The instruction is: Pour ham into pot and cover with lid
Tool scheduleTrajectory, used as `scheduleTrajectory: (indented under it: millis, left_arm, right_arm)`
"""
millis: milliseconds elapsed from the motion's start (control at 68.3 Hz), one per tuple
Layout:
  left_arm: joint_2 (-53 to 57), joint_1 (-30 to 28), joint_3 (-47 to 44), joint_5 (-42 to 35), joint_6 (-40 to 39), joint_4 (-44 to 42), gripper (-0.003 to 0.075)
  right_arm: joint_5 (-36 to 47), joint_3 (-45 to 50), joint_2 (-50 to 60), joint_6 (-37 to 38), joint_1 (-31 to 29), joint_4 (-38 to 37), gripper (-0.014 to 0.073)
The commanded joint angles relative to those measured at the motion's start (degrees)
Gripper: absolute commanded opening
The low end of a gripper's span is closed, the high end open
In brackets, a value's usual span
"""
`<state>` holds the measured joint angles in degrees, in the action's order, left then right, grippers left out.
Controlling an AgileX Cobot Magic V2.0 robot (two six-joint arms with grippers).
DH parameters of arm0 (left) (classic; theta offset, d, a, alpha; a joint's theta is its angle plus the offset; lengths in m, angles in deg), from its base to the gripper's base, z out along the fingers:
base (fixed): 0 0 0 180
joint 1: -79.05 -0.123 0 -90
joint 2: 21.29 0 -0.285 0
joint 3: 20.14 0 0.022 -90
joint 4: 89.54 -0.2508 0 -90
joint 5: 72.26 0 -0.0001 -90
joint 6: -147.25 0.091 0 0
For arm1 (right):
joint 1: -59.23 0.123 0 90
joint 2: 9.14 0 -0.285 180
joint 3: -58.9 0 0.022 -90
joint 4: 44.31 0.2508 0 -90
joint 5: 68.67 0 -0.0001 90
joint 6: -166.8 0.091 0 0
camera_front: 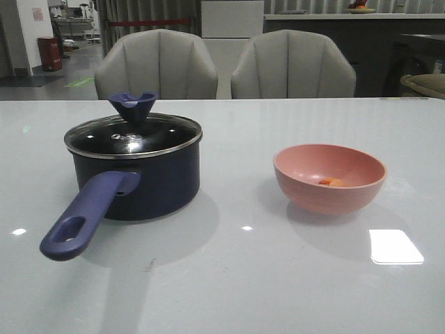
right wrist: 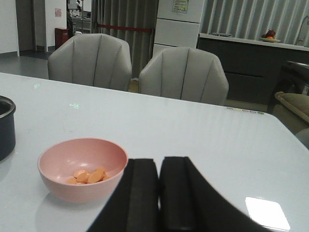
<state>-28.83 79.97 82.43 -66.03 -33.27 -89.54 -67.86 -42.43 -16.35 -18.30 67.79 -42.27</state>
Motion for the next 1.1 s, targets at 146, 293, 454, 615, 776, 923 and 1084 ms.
scheduleTrajectory:
  millis: [146, 293, 454, 615, 776, 923, 1084]
  left_arm:
    - [1.0, 0.0, -1.3, -4.3, -0.7, 0.0, 0.0132]
    - [1.0, 0.0, -1.3, -4.3, -0.7, 0.0, 0.0132]
    - [1.0, 0.0, -1.3, -4.3, -0.7, 0.0, 0.0132]
    - [1.0, 0.0, -1.3, -4.3, -0.7, 0.0, 0.0132]
    - [1.0, 0.0, -1.3, -4.6, -0.7, 0.0, 0.0132]
    - [1.0, 0.0, -1.3, -8.3, -0.7, 0.0, 0.0132]
    - [1.0, 0.0, -0.8, -18.4, -0.7, 0.5, 0.0132]
  right_arm:
    - [4.3, -0.2, 1.1, 0.0, -0.4, 0.2, 0.0158]
    - [4.3, -0.2, 1.1, 0.0, -0.4, 0.2, 0.0158]
    - [4.3, -0.2, 1.1, 0.0, -0.4, 0.2, 0.0158]
    - [4.3, -0.2, 1.1, 0.0, -0.4, 0.2, 0.0158]
    - [4.3, -0.2, 1.1, 0.0, -0.4, 0.2, 0.0158]
    - [4.3, -0.2, 1.1, 0.0, -0.4, 0.2, 0.0158]
    - [4.3, -0.2, 1.1, 0.0, -0.4, 0.2, 0.0158]
